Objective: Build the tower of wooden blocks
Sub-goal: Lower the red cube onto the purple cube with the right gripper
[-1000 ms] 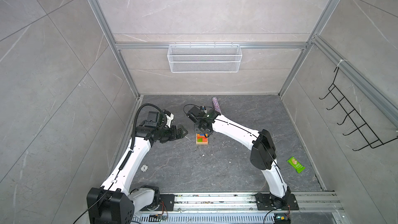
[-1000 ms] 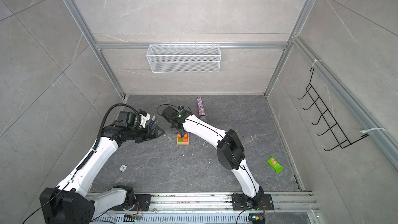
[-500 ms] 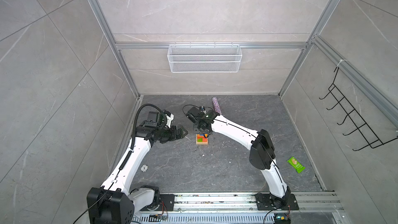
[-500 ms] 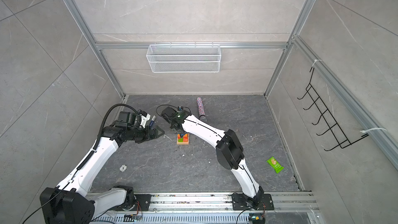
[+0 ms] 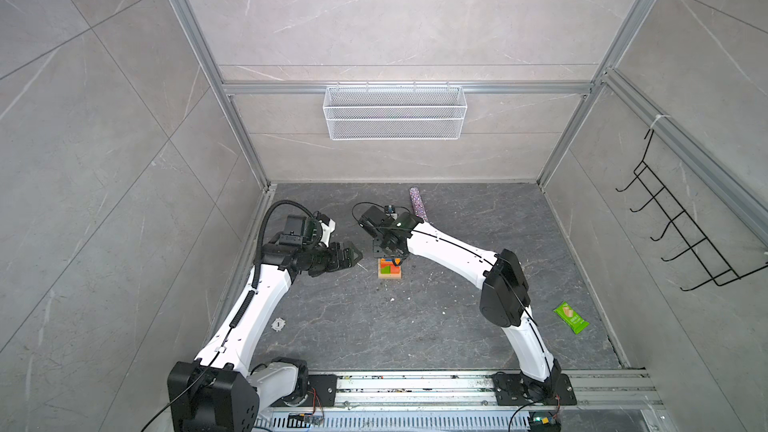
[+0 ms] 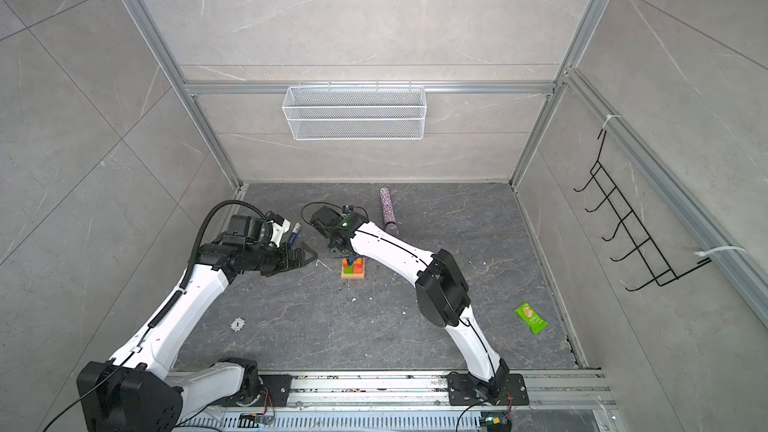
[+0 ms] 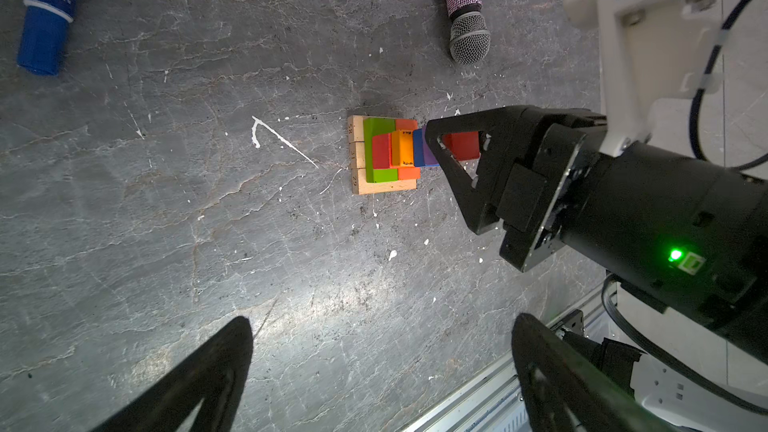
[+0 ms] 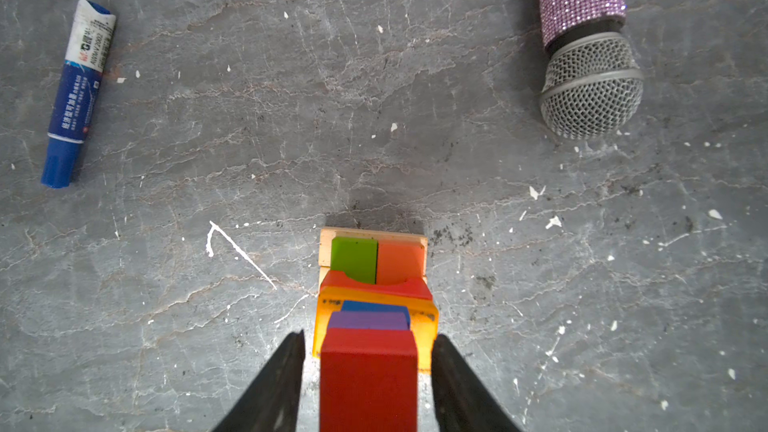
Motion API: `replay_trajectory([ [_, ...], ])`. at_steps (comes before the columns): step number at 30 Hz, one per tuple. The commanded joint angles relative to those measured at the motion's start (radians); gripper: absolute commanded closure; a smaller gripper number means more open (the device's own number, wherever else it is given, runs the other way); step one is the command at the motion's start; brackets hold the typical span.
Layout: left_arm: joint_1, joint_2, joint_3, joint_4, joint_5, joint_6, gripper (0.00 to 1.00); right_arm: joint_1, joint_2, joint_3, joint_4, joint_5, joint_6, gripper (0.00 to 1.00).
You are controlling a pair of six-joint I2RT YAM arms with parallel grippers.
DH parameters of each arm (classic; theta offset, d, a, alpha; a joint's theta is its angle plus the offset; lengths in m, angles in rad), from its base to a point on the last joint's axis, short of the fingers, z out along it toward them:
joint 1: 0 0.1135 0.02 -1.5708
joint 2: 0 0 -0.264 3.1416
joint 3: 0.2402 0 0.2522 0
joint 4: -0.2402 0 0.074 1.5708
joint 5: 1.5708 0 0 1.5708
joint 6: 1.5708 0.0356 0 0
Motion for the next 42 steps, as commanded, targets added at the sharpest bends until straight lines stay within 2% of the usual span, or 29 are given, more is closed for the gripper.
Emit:
replay_trajectory([
  [1,0.006,-0.018,-0.001,0.017,0.023,0.014,0.01,0.008,0.019,0.030,-0.006,0.005,0.012,0.60],
  [5,0.007,-0.021,-0.003,0.019,0.027,0.013,0.01,0.008,0.030,0.035,-0.009,0.004,0.024,0.55],
  [42,0.006,-0.020,-0.004,0.020,0.029,0.013,0.01,-0.005,0.063,0.008,0.000,-0.013,0.071,0.61],
])
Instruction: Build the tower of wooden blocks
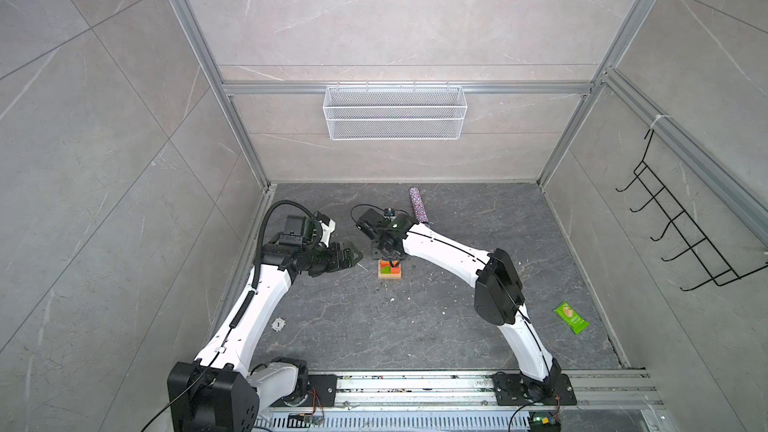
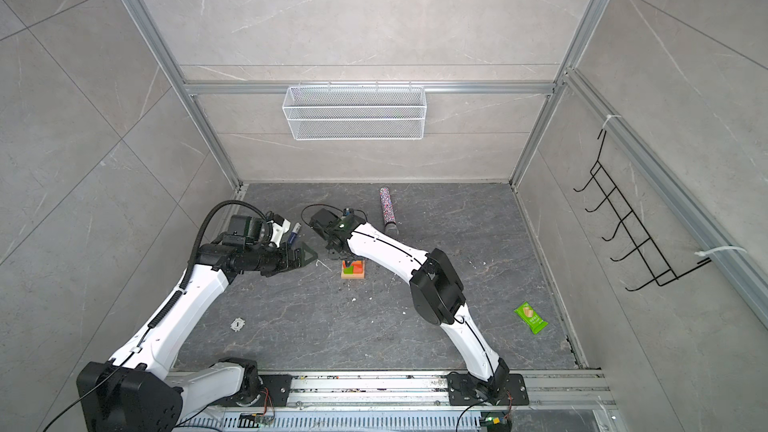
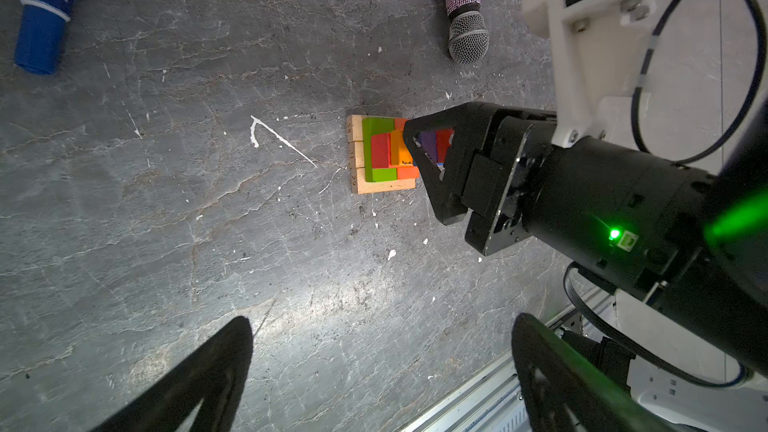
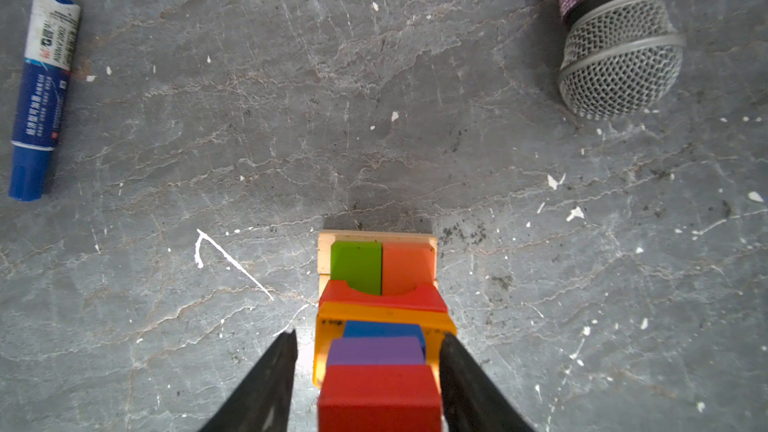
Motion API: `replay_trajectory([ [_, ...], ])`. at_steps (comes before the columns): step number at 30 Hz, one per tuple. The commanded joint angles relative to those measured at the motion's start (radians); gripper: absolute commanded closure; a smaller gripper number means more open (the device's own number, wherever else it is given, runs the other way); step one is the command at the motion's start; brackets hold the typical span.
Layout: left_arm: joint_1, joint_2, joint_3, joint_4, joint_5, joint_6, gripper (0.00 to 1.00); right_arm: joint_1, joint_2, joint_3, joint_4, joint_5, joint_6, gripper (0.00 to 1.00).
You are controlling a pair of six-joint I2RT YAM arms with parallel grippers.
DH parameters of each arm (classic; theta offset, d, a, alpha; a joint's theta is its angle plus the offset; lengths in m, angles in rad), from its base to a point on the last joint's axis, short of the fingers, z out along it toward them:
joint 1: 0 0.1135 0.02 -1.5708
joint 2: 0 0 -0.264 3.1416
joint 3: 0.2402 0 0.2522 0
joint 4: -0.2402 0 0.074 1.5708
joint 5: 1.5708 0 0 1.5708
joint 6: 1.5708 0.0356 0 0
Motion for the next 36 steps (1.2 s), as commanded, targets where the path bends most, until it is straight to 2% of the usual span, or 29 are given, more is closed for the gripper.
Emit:
replay_trajectory([
  [1,0.006,-0.019,-0.003,0.019,0.026,0.014,0.01,-0.004,0.016,-0.014,0.007,-0.002,0.021,0.62],
  [36,0.007,-0.017,-0.003,0.021,0.024,0.011,0.01,-0.010,0.021,-0.035,0.015,-0.007,0.022,0.73],
])
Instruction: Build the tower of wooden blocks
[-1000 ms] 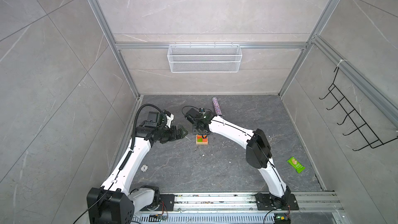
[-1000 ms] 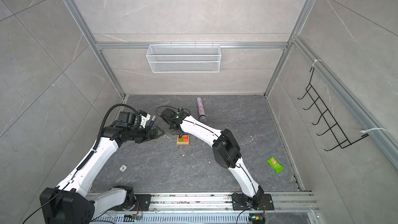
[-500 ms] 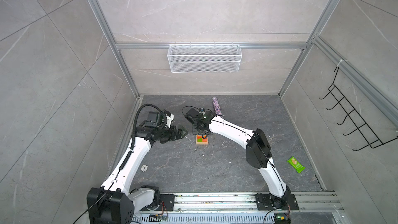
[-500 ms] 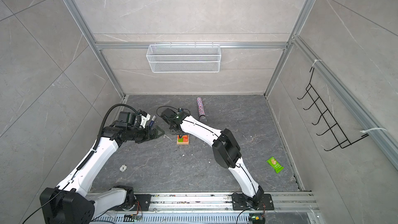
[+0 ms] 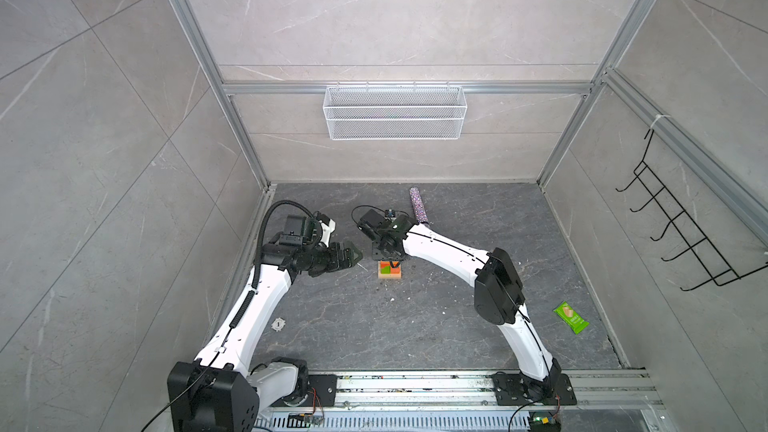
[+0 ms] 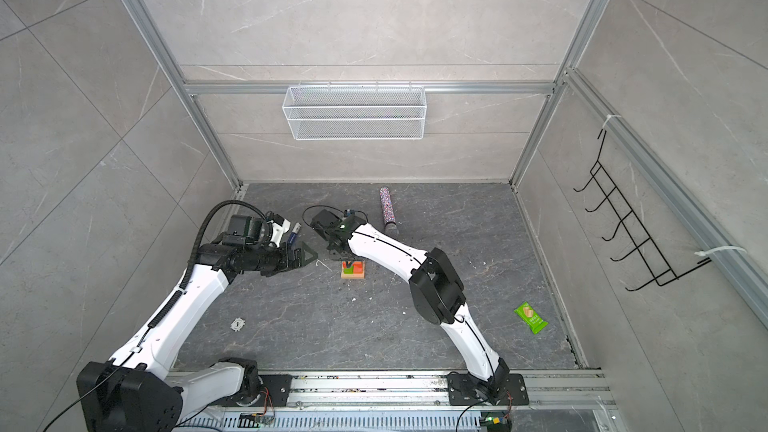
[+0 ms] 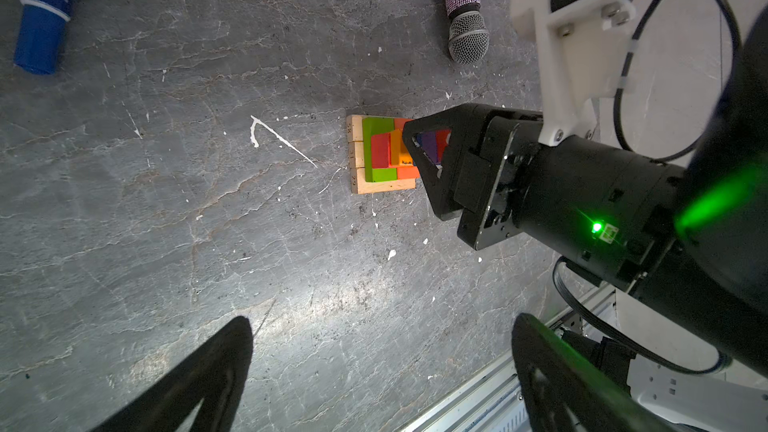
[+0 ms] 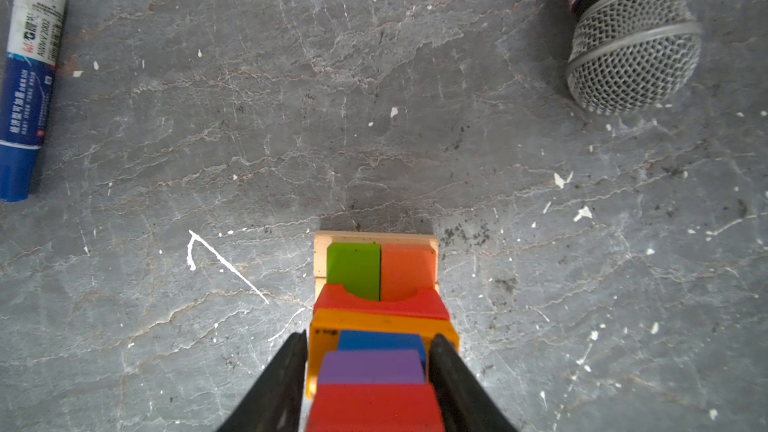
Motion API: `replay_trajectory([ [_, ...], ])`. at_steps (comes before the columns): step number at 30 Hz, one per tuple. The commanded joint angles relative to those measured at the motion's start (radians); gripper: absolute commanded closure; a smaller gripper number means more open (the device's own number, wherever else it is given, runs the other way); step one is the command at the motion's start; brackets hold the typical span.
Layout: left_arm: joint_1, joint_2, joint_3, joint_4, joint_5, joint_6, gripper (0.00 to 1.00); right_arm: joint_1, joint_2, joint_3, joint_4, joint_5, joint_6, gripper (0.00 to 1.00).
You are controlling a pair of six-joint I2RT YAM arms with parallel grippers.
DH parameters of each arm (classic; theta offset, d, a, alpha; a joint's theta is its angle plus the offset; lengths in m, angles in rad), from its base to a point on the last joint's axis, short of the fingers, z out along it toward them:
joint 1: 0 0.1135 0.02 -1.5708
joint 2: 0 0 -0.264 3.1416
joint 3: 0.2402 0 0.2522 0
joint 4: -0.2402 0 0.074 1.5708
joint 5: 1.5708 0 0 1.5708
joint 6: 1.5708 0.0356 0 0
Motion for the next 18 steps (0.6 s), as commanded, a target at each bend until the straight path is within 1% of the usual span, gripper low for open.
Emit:
replay_trajectory([
  [1,0.007,-0.018,-0.003,0.020,0.026,0.011,0.01,-0.004,0.020,-0.010,-0.006,0.001,0.022,0.73],
  [12,0.007,-0.017,-0.003,0.020,0.025,0.012,0.01,-0.004,0.022,-0.010,-0.010,0.006,0.026,0.82],
  [18,0.006,-0.016,-0.003,0.020,0.026,0.011,0.01,-0.005,0.021,-0.008,-0.013,0.010,0.025,0.84],
])
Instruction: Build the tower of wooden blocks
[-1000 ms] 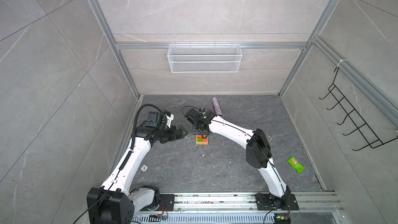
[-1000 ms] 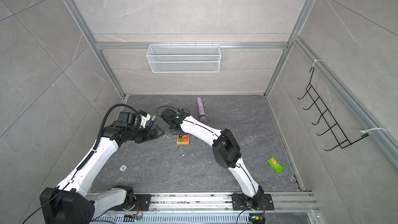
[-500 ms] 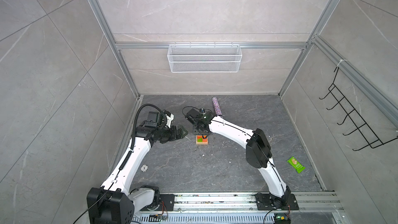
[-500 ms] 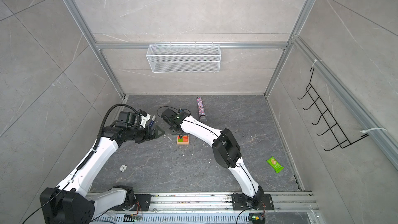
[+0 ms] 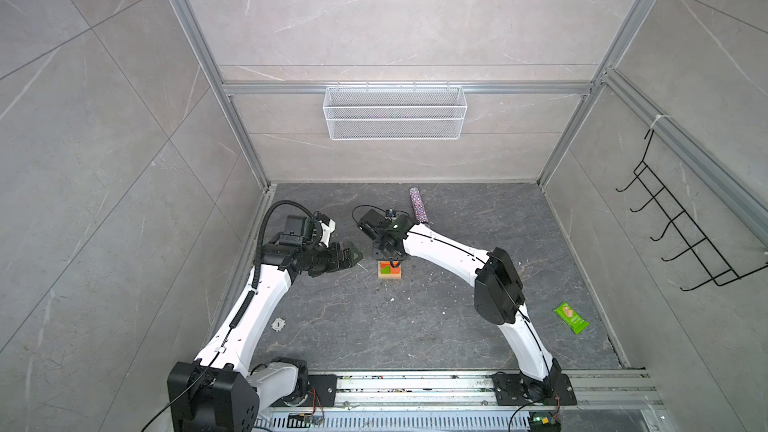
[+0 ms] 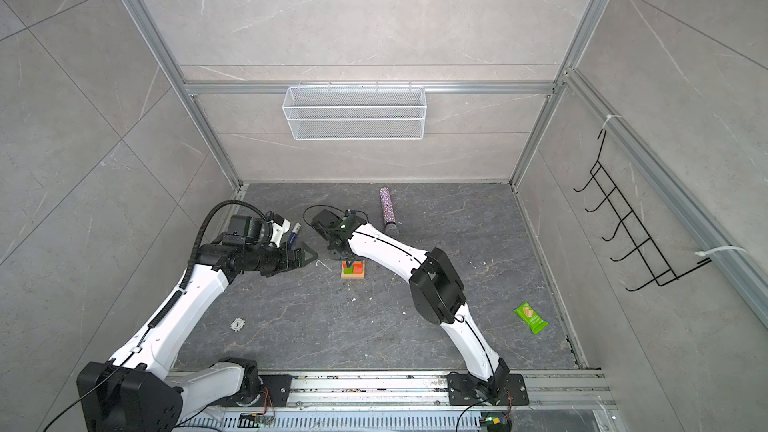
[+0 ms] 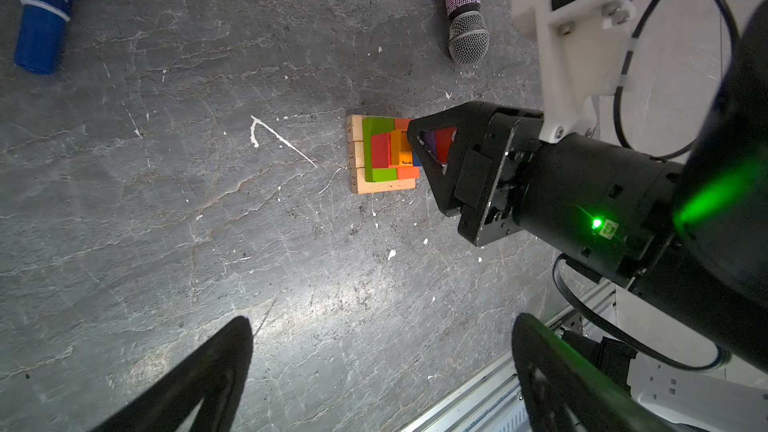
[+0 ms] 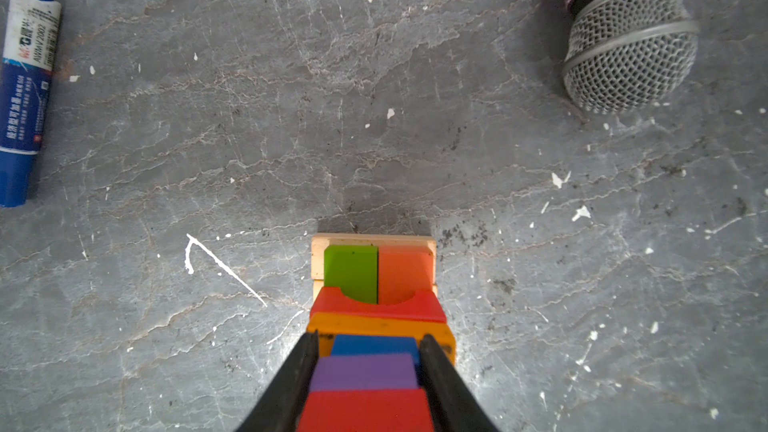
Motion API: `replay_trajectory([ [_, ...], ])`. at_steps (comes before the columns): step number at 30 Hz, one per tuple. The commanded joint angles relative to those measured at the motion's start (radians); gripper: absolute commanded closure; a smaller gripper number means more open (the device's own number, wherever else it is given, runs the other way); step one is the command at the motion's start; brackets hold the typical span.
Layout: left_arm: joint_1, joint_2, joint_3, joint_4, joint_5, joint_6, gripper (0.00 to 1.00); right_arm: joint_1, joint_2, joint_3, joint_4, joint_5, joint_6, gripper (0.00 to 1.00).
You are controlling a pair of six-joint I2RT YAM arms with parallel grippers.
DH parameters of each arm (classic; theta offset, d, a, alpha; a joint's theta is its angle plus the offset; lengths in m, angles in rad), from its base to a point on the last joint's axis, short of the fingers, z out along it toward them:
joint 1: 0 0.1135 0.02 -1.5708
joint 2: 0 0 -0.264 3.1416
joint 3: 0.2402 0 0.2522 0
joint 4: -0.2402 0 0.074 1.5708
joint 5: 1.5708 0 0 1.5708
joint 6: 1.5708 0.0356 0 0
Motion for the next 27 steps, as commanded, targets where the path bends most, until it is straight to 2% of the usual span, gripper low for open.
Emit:
replay_trajectory([
  [1,0.007,-0.015,-0.003,0.020,0.026,0.011,0.01,-0.002,0.020,-0.007,-0.015,0.010,0.018,0.84],
  [19,0.006,-0.017,-0.004,0.020,0.025,0.011,0.01,-0.004,0.027,-0.001,-0.022,0.017,0.018,0.93],
  [27,0.006,-0.015,-0.003,0.021,0.025,0.012,0.01,-0.002,0.028,0.004,-0.031,0.021,0.016,0.94],
])
